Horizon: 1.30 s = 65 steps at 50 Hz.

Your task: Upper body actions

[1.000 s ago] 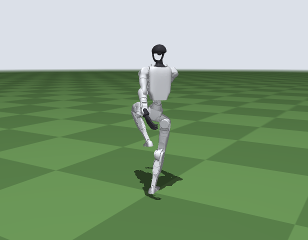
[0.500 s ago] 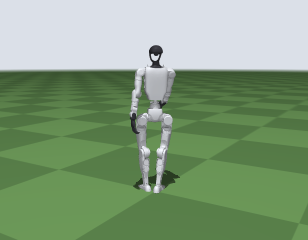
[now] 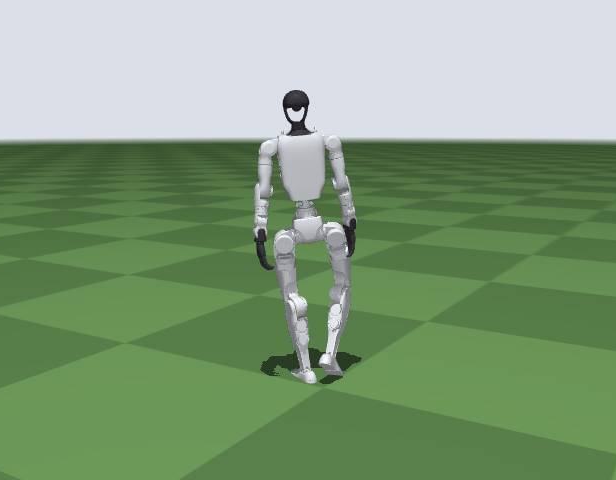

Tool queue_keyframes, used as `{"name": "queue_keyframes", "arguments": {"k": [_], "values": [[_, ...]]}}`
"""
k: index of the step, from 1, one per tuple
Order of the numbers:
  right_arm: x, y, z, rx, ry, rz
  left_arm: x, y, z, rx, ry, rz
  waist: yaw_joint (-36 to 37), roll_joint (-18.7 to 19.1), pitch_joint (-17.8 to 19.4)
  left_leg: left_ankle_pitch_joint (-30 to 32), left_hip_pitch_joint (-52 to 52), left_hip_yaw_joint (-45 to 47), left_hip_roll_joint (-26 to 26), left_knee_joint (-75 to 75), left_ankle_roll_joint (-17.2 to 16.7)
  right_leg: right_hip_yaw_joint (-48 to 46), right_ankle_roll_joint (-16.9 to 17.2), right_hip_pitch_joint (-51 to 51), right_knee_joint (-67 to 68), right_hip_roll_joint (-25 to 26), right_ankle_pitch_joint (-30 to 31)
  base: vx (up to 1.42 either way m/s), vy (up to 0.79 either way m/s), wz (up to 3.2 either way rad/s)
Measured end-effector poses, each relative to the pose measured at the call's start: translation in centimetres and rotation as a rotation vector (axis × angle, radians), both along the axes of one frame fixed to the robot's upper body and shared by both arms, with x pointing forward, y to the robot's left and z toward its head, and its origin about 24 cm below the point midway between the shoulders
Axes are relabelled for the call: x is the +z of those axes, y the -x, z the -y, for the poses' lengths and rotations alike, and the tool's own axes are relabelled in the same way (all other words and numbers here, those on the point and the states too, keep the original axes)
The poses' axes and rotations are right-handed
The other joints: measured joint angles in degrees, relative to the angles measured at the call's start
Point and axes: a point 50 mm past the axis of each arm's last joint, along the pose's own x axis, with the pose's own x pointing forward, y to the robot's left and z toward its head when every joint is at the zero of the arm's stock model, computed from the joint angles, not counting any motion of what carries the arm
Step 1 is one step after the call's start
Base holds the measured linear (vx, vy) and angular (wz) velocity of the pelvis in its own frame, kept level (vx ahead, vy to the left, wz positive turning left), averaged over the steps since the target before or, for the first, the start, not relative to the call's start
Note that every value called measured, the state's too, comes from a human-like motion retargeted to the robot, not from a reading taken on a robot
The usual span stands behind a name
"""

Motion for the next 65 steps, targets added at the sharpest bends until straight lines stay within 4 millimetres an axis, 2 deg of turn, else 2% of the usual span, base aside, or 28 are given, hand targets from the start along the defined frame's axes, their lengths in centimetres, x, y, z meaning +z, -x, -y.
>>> {"name": "queue_keyframes", "arguments": {"k": [2, 5, 7, 10, 12, 14, 16, 18, 20, 22, 24, 26, 30, 32, 35, 37, 38, 40, 42, 45, 50, 53, 55, 57, 62, 65], "values": [[0.0, 3.1, 1.1, 0.021, 0.074, -0.105, -0.4, -4.2, 0.8, -0.028, 0.02, 0.101, -2.5, 1.1, 2.1, 0.0, 0.7, -0.1, 0.4, 0.2, 0.8, 1.3, -2.1, -8.4, 16.8, -3.2, -4.8, -0.03, 0.17, 0.15], [0.5, 7.8, 3.0, 0.035, 0.179, -0.283, -0.2, -11.3, 2.1, -0.124, 0.075, 0.294, -8.5, 2.6, 5.3, -0.6, 0.5, -1.2, 0.6, 1.8, 2.2, -2.1, -8.3, -19.7, 37.6, -12.4, -11.3, -0.08, 0.21, 0.45], [1.3, 11.3, 4.0, 0.024, 0.238, -0.405, 0.8, -16.5, 3.0, -0.2, 0.095, 0.448, -13.0, 4.2, 7.8, -1.0, -0.1, -3.8, 1.6, 3.7, 2.7, -1.3, -9.2, -29.1, 46.3, -14.5, -13.2, -0.09, 0.17, 1.09], [3.1, 16.7, 4.9, 0.001, 0.296, -0.581, 3.9, -24.7, 4.9, -0.244, 0.107, 0.717, -18.6, 7.5, 12.6, -1.7, -0.1, -7.9, 5.3, 7.2, 2.7, -1.4, -9.2, -40.8, 50.5, -13.6, -14.0, -0.07, 0.07, 1.16], [4.5, 20.0, 5.1, -0.023, 0.339, -0.693, 7.1, -29.8, 6.0, -0.226, 0.097, 0.912, -21.2, 9.3, 15.4, -2.6, 0.2, -9.6, 8.3, 9.6, 2.4, -1.9, -9.2, -46.8, 49.6, -12.4, -14.3, 0.0, 0.01, 0.69], [5.9, 22.7, 5.1, -0.059, 0.373, -0.797, 10.6, -33.9, 6.5, -0.225, 0.073, 1.081, -22.6, 10.5, 17.1, -3.8, 0.2, -10.1, 10.7, 12.0, 2.1, -2.4, -9.3, -51.1, 47.2, -10.7, -14.6, 0.05, 0.0, 0.22], [6.9, 24.6, 4.9, -0.109, 0.385, -0.875, 13.8, -36.7, 6.5, -0.264, 0.018, 1.208, -23.2, 10.9, 17.9, -4.8, 0.4, -9.9, 12.1, 13.9, 2.1, -3.2, -9.3, -52.5, 44.0, -9.0, -14.7, 0.06, -0.03, -0.07], [7.3, 25.4, 4.4, -0.164, 0.371, -0.907, 16.2, -38.7, 5.8, -0.314, -0.07, 1.276, -23.2, 10.2, 18.2, -5.4, 0.8, -9.0, 12.1, 14.7, 2.1, -3.9, -9.3, -51.5, 40.7, -7.4, -14.4, 0.0, -0.06, -0.34], [6.9, 25.0, 4.0, -0.212, 0.345, -0.889, 17.8, -39.8, 4.7, -0.347, -0.158, 1.301, -22.8, 9.1, 17.8, -5.4, 1.0, -7.5, 11.3, 14.2, 2.0, -4.7, -9.3, -49.0, 37.7, -5.4, -13.6, -0.06, -0.05, -0.64], [6.1, 23.7, 3.7, -0.235, 0.321, -0.835, 18.1, -40.0, 3.9, -0.349, -0.198, 1.293, -22.3, 8.3, 16.4, -4.9, 0.8, -5.9, 10.1, 12.9, 2.1, -5.7, -8.4, -44.2, 35.2, -4.4, -12.7, -0.05, 0.01, -0.65], [5.3, 22.7, 3.2, -0.237, 0.298, -0.785, 17.0, -39.3, 3.8, -0.337, -0.194, 1.255, -22.0, 8.1, 13.8, -3.9, -0.1, -5.2, 8.8, 11.0, 2.1, -7.5, -7.4, -37.8, 32.6, -4.3, -12.2, -0.03, 0.02, -0.45], [4.3, 20.8, 2.9, -0.223, 0.273, -0.708, 15.5, -38.2, 3.7, -0.322, -0.178, 1.206, -21.2, 7.9, 11.4, -3.2, -0.9, -4.2, 7.4, 9.3, 2.2, -8.5, -6.7, -30.8, 29.3, -4.4, -11.3, -0.01, 0.03, -0.51], [2.1, 15.1, 3.2, -0.16, 0.206, -0.531, 10.9, -34.1, 3.2, -0.327, -0.117, 1.045, -16.9, 5.6, 8.2, -2.6, 0.1, -0.4, 3.2, 5.8, 2.3, -5.4, -5.2, -15.9, 19.5, -4.1, -8.1, 0.04, 0.01, -0.72], [1.5, 13.2, 3.1, -0.132, 0.193, -0.459, 7.8, -30.6, 3.4, -0.34, -0.078, 0.907, -14.7, 4.8, 5.7, -2.4, 0.3, 0.3, 1.8, 4.3, 1.9, -4.2, -3.8, -8.4, 11.0, -3.3, -5.8, 0.08, -0.06, -0.35], [0.9, 10.6, 3.2, -0.086, 0.192, -0.361, 3.7, -24.1, 3.7, -0.336, 0.009, 0.684, -11.3, 3.5, 2.2, -1.9, 0.5, 1.3, -0.6, 2.0, 1.4, 0.6, -0.1, 1.6, -5.8, 0.7, -1.8, 0.08, -0.1, -0.31], [0.6, 8.7, 3.4, -0.054, 0.197, -0.291, 1.8, -19.8, 3.8, -0.318, 0.055, 0.55, -8.8, 1.6, 0.1, -1.9, 0.4, 2.6, -3.0, 0.9, 1.3, 5.5, 2.7, 7.5, -18.2, 2.8, -0.2, 0.05, -0.16, -0.51], [0.5, 7.6, 3.6, -0.036, 0.2, -0.255, 1.1, -17.8, 3.7, -0.308, 0.075, 0.488, -7.2, 0.3, -0.6, -1.9, 0.4, 3.8, -4.6, 0.4, 1.3, 9.6, 5.2, 9.9, -24.0, 3.6, -0.9, 0.01, -0.17, -0.72], [0.4, 5.6, 3.7, -0.004, 0.198, -0.196, 0.1, -14.0, 3.4, -0.288, 0.101, 0.376, -4.8, -1.8, -1.6, -1.9, 0.4, 5.5, -6.8, -0.5, 1.0, 13.2, 8.4, 14.2, -33.2, 3.5, -8.1, -0.01, -0.19, -0.63], [0.3, 3.8, 3.3, 0.025, 0.176, -0.148, -0.4, -10.6, 2.6, -0.273, 0.107, 0.279, -3.7, -3.6, -2.4, -1.7, 0.6, 6.2, -8.1, -1.4, 0.5, 5.2, 7.8, 16.7, -39.7, 2.0, -11.5, -0.03, -0.23, -0.39], [0.2, 1.8, 2.4, 0.053, 0.134, -0.093, -0.6, -6.0, 1.6, -0.264, 0.106, 0.154, -0.3, -5.3, -3.8, -1.3, 0.1, 8.7, -8.5, -2.4, -0.8, 2.2, 9.4, 16.5, -44.9, 1.4, -10.5, -0.06, -0.25, -0.69], [0.3, -1.1, 1.7, 0.088, 0.099, -0.008, -0.2, -0.8, 1.1, -0.187, 0.096, 0.008, 1.8, -5.4, -1.7, 0.1, 0.2, 9.9, -7.2, -3.6, -2.1, 8.7, 7.6, 13.7, -42.6, 2.6, -11.8, -0.17, -0.25, -0.21], [0.3, -1.3, 1.6, 0.112, 0.104, -0.002, 0.0, 1.5, 2.0, -0.082, 0.118, -0.047, -1.2, -4.5, -0.6, 1.0, -0.4, 7.6, -6.1, -3.1, -2.5, 6.5, 6.9, 14.8, -42.8, 3.7, -12.5, -0.17, -0.18, 0.65], [0.2, -0.4, 1.6, 0.119, 0.11, -0.034, 0.1, 2.9, 2.6, -0.021, 0.135, -0.075, -3.2, -4.0, -1.1, 1.4, -1.3, 6.2, -5.4, -2.7, -2.8, 5.6, 6.7, 15.2, -43.3, 4.3, -12.9, -0.06, -0.1, 0.59], [0.0, 1.5, 1.6, 0.104, 0.114, -0.104, 0.3, 3.7, 2.9, 0.003, 0.146, -0.089, -3.9, -3.8, -2.0, 1.8, -2.1, 5.4, -5.0, -2.5, -3.2, 5.1, 6.4, 15.1, -43.7, 4.7, -13.1, -0.03, -0.1, 0.39], [0.1, 6.6, 1.2, 0.022, 0.102, -0.292, 0.2, 3.7, 2.6, -0.039, 0.139, -0.067, -1.0, -4.4, -2.3, 2.8, -2.3, 5.0, -4.2, -2.6, -4.3, 4.9, 5.7, 15.5, -44.0, 5.4, -13.3, -0.04, -0.13, 0.11], [0.3, 8.7, 1.1, 0.031, 0.109, -0.369, 0.0, 2.9, 2.6, -0.053, 0.131, -0.044, 0.0, -4.5, -2.0, 3.2, -2.3, 5.2, -3.6, -2.4, -4.8, 4.4, 5.3, 15.8, -44.3, 5.8, -13.3, -0.08, -0.11, 0.13]]}}
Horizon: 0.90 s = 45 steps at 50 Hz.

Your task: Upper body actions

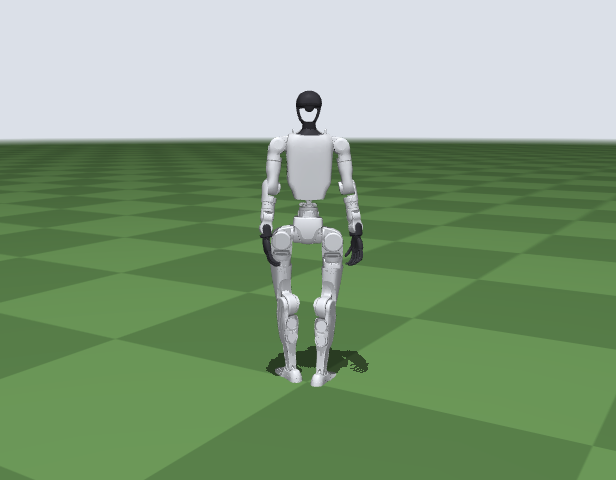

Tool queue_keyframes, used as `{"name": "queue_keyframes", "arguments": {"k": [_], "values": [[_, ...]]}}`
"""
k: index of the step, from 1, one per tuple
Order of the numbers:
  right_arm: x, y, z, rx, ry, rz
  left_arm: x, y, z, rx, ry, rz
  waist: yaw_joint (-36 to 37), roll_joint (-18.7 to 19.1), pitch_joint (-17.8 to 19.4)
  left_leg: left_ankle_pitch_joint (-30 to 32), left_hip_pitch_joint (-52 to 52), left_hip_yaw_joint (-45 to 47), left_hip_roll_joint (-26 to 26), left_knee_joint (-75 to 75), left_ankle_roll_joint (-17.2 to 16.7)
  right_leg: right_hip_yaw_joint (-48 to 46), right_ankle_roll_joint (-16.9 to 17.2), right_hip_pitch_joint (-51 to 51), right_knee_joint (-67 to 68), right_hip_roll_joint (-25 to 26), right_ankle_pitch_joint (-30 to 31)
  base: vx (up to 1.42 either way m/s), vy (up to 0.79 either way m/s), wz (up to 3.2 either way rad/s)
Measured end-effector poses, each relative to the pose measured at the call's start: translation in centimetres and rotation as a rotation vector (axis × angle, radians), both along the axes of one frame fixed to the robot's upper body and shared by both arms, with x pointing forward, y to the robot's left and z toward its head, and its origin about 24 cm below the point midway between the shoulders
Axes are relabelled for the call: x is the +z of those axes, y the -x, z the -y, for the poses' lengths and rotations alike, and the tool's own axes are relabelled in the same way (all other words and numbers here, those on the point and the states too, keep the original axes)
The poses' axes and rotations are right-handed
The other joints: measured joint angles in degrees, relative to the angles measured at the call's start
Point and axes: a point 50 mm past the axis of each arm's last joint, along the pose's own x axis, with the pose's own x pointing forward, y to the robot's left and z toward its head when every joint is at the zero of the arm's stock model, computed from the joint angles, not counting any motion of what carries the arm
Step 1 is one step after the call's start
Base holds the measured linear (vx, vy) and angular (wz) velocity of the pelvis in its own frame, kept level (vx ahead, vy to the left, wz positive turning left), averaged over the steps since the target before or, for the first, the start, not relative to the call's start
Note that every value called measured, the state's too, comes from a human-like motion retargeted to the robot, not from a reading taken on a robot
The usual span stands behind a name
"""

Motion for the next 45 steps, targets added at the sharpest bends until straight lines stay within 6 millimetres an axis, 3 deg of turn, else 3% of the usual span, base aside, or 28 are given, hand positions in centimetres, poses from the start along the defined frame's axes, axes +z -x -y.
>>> {"name": "queue_keyframes", "arguments": {"k": [3, 7, 21, 27, 32, 36, 39, 45], "values": [[0.2, 0.9, 0.2, 0.056, 0.014, -0.039, -0.2, -0.8, 0.4, 0.013, 0.01, 0.027, -0.3, 0.3, 0.0, 0.3, -0.3, -0.2, 0.6, 0.4, -0.4, -0.1, -0.4, 0.1, -0.1, 0.4, -0.1, -0.09, -0.08, 0.14], [0.2, 0.7, 0.6, 0.108, 0.021, -0.046, -0.5, -2.0, 1.1, 0.017, 0.025, 0.071, -0.7, 0.9, 0.1, 0.7, -0.8, 0.0, 1.2, 0.6, -0.7, 0.3, -1.0, -0.1, -0.3, 1.1, 0.0, -0.11, -0.05, -0.03], [-0.4, -5.4, 0.2, -0.034, -0.038, 0.165, -0.9, -5.5, 1.0, -0.13, 0.037, 0.18, -0.6, 3.2, 1.9, 2.7, -3.1, -0.1, 2.1, 2.6, -1.8, 1.9, -2.3, -1.6, -0.6, 1.4, 1.0, -0.13, -0.01, 0.01], [-0.4, -6.6, 0.1, -0.039, -0.051, 0.205, -0.9, -6.4, 1.0, -0.168, 0.03, 0.175, -0.9, 3.0, 2.7, 5.4, -8.2, -4.3, 2.0, 8.5, -3.6, -0.8, -2.1, -2.0, -1.1, -0.3, 1.3, -0.13, 0.02, 0.49], [-0.4, -5.8, 0.3, -0.009, -0.044, 0.165, -0.9, -6.7, 1.0, -0.218, 0.018, 0.176, 0.4, 2.4, 2.9, 4.0, -10.2, -8.2, 1.7, 12.1, -5.3, -2.6, -1.8, -2.2, -1.4, -1.3, 1.6, -0.04, 0.05, 0.31], [-0.3, -4.9, 0.5, 0.038, -0.028, 0.12, -0.9, -5.7, 1.2, -0.2, 0.007, 0.164, 0.6, 2.1, 2.5, 2.6, -7.9, -5.2, 2.7, 10.7, -2.0, -2.4, -1.4, -2.1, -1.4, -1.9, 1.8, 0.07, 0.09, -0.03], [-0.3, -4.2, 0.6, 0.057, -0.017, 0.093, -0.8, -4.4, 1.3, -0.174, 0.003, 0.127, -0.3, 2.7, 1.5, 2.6, -6.4, -4.5, 3.6, 8.3, -3.2, -2.5, -1.0, -2.0, -1.2, -1.3, 1.6, 0.18, 0.14, -0.01], [-0.2, -2.7, 0.5, 0.018, -0.015, 0.057, -0.6, -2.8, 1.0, -0.164, 0.009, 0.058, -1.2, 2.7, 0.1, 1.7, -3.7, -3.9, 2.0, 2.9, -1.2, -2.7, 0.0, -1.6, -0.6, -1.4, 1.1, 0.19, 0.16, -0.01]]}}
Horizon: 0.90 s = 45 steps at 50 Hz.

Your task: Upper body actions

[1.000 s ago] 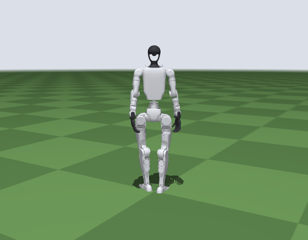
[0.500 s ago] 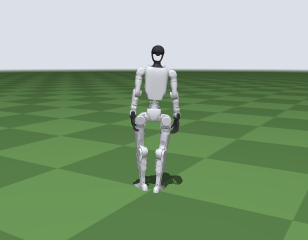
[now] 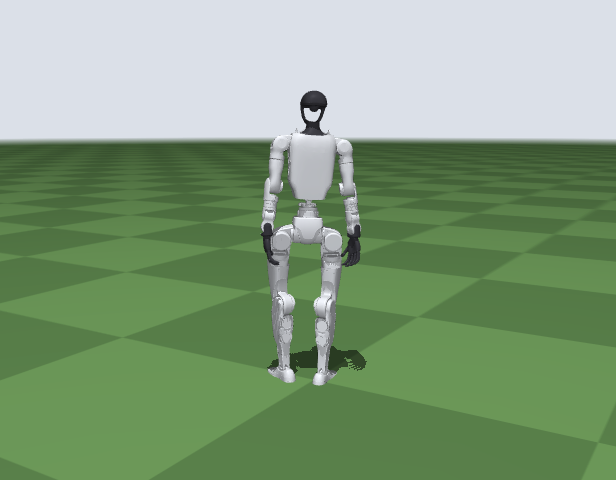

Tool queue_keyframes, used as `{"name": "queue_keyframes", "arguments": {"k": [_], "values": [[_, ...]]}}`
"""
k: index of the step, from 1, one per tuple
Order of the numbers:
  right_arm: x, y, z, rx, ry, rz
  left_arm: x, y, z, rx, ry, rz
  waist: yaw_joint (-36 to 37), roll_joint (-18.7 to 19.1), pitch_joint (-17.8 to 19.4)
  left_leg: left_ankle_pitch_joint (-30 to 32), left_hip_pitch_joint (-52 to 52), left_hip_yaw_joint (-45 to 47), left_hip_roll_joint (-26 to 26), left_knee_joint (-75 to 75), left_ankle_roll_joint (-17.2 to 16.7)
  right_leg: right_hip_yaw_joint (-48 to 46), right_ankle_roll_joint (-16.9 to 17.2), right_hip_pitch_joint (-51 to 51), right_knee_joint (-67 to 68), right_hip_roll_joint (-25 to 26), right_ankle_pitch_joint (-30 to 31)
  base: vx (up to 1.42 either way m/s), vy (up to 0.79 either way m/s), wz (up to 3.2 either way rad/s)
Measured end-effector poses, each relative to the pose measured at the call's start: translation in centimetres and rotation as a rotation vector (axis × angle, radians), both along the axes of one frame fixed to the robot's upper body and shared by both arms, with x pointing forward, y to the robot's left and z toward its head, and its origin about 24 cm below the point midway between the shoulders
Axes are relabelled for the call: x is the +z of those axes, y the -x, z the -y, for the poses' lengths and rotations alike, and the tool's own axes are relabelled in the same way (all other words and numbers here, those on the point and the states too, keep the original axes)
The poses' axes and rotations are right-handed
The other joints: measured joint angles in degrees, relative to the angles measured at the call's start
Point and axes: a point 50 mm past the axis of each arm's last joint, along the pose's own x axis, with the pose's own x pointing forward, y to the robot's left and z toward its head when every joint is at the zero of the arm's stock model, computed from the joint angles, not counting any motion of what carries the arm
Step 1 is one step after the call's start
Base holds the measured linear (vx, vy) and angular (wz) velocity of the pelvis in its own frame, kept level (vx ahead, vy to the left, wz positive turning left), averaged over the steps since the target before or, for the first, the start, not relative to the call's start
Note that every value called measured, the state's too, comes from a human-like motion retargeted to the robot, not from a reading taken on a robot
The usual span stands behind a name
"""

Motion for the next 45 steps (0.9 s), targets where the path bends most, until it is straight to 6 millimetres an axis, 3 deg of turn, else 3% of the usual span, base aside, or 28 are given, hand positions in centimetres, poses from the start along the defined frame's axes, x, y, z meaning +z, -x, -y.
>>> {"name": "queue_keyframes", "arguments": {"k": [6, 11, 20, 27, 31, 35, 39, 42, 45], "values": [[0.1, 1.1, -0.3, -0.021, -0.001, -0.025, -0.1, -0.8, -0.6, 0.016, -0.015, 0.033, 2.1, -1.5, 0.2, -0.5, 1.7, 0.6, -1.8, -1.5, 1.4, 0.4, 1.2, 0.1, 1.4, -1.9, -0.2, 0.17, 0.14, -0.18], [0.0, 0.6, -0.6, 0.029, -0.021, -0.017, -0.1, -1.8, -1.1, 0.044, -0.029, 0.063, 3.0, -2.5, 0.9, -1.3, 2.8, 1.3, -2.9, -1.9, 2.6, 0.1, 1.9, 0.1, 2.7, -3.0, -0.4, 0.15, 0.17, -0.12], [-0.4, -2.9, -1.7, 0.186, -0.075, 0.112, 0.1, -2.3, -2.1, 0.121, -0.043, 0.069, 2.6, -3.6, 2.1, -2.0, 4.0, 2.9, -3.0, -3.4, 4.2, 0.5, 2.5, -2.3, 6.9, -4.0, 0.6, 0.08, 0.07, -0.16], [-0.3, -6.2, -2.5, 0.28, -0.114, 0.232, 0.2, -2.2, -2.9, 0.153, -0.074, 0.052, 3.4, -4.2, 2.3, -1.8, 3.4, 6.9, -1.3, -4.6, 4.5, 5.1, 3.2, -8.2, 12.9, -2.9, 6.4, -0.02, 0.0, -0.55], [-0.2, -7.1, -2.8, 0.294, -0.11, 0.29, 0.3, -2.1, -3.2, 0.136, -0.063, 0.043, 1.7, -3.6, 2.5, -1.5, 2.6, 6.8, 0.0, -4.4, 4.7, 5.5, 3.6, -9.6, 14.8, -2.5, 7.5, -0.06, -0.03, -0.06], [-0.2, -6.1, -2.6, 0.276, -0.096, 0.277, 0.3, -2.5, -3.5, 0.096, -0.069, 0.049, 1.2, -3.6, 2.6, -1.3, 2.3, 6.3, 0.5, -4.1, 4.6, 5.8, 2.4, -9.5, 14.0, -3.1, 6.0, -0.03, -0.02, 0.04], [-0.4, -4.3, -1.9, 0.254, -0.053, 0.209, 0.2, -3.3, -3.3, 0.101, -0.066, 0.077, 5.7, -5.1, 2.5, -1.6, 3.1, 9.8, -0.5, -4.3, 4.2, 9.2, 2.2, -8.9, 11.9, -3.8, 4.5, 0.01, -0.03, -0.63], [-0.3, -3.0, -1.3, 0.246, -0.016, 0.154, 0.1, -3.6, -2.9, 0.122, -0.054, 0.092, 8.3, -5.7, 2.3, -1.7, 3.6, 11.7, -0.9, -4.4, 3.7, 13.3, 4.2, -8.8, 11.5, -3.9, 2.9, -0.02, -0.06, -0.39], [-0.3, -2.1, -1.1, 0.229, -0.003, 0.105, 0.1, -3.4, -2.7, 0.135, -0.051, 0.085, 3.0, -4.6, 2.0, -0.9, 3.1, 5.9, -0.9, -4.3, 3.7, 7.8, 5.7, -6.5, 10.0, -4.1, 2.3, -0.06, -0.15, 1.29]]}}
